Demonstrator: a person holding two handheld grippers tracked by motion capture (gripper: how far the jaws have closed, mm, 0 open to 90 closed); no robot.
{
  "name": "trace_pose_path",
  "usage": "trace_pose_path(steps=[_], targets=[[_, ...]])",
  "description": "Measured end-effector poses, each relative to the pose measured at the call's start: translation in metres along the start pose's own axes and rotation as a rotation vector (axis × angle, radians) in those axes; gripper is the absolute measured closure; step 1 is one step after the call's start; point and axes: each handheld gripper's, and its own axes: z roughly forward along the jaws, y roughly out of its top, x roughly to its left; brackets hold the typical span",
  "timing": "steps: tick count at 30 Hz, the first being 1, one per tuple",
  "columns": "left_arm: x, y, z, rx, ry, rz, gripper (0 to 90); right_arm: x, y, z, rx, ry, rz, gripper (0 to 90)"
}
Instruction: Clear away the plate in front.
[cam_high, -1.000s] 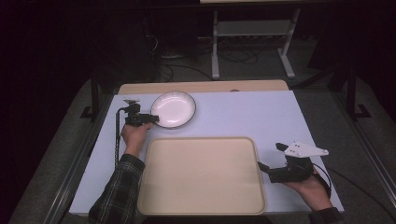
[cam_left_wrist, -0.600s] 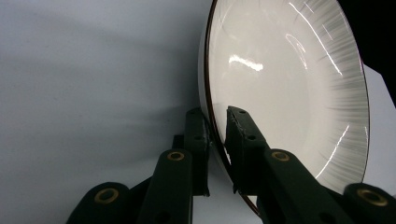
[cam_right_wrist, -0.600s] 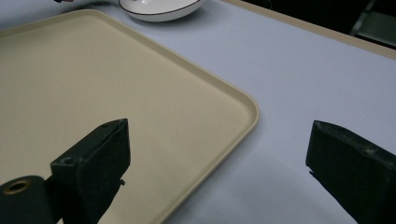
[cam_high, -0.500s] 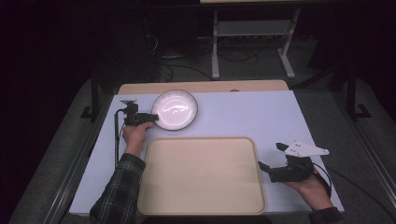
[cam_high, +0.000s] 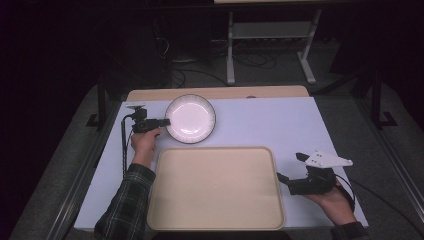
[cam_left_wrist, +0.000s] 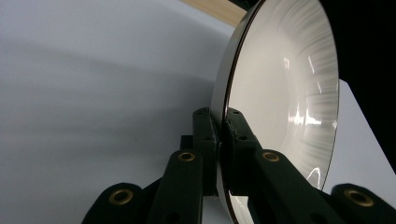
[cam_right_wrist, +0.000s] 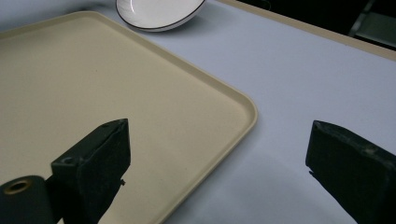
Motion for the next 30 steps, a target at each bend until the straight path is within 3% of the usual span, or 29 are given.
trace_pose_path(steps=[4,12,20,30], targets=[[-0.003,0.002,-0.001,-0.003,-0.004,0.03,85.5,0.0,0.0,0.0,-0.002,0.0,0.0,5.8],[-0.011,0.01,-0.012,-0.049,0.028,0.111,85.1,0.0,0.0,-0.001,-0.007,-0.002,0.003,5.8],[-0.016,0.016,-0.026,-0.092,-0.008,0.137,85.1,0.0,0.0,-0.001,-0.007,-0.003,0.004,5.8],[-0.032,0.017,-0.044,-0.073,-0.04,0.243,85.0,0.0,0.0,-0.001,-0.008,-0.005,0.004,5.8]])
